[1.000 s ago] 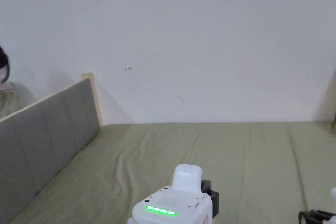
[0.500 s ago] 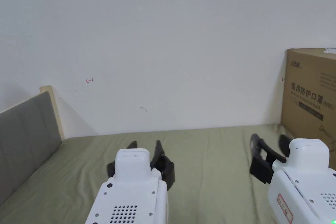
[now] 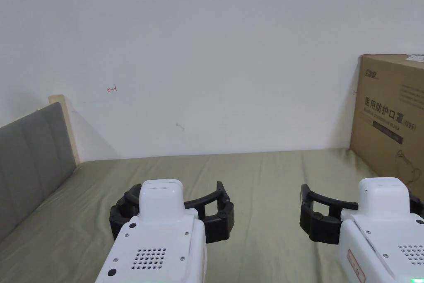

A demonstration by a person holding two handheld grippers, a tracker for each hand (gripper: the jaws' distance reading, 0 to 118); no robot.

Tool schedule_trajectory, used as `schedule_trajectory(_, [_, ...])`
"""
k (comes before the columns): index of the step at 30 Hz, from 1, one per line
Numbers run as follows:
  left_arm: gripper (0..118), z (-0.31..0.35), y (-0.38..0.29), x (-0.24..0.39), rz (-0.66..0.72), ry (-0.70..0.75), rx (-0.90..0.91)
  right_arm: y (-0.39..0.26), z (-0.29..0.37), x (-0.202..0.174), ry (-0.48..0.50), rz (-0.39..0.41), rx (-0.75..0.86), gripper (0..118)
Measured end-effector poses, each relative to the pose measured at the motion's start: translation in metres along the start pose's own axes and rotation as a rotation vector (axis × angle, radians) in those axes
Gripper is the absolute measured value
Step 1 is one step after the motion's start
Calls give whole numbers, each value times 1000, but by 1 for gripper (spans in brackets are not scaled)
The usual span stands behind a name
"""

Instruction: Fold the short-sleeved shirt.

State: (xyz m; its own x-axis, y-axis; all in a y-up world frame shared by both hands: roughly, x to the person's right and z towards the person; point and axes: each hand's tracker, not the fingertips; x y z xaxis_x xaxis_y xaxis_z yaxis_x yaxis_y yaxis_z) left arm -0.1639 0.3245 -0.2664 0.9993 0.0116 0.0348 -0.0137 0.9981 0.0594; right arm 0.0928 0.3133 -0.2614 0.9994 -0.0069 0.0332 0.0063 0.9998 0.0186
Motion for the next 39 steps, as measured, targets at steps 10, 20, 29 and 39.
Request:
schedule_trajectory(10, [118,0,6,-10,24,-23,-10,3,-2,-8,30,20,-11,118])
schedule_trajectory(20, [118,-2,-1,-15,-38,61,-38,-4,-7,-15,50,25,-49,118])
schedule_trajectory(29, [118,-8,5,-18,-12,18,-87,-7,-12,-13,42,13,-89,118])
schedule_trajectory(39, [118,-12,-1,-21,35,-5,-154,-12,-13,-12,47,4,-114,118])
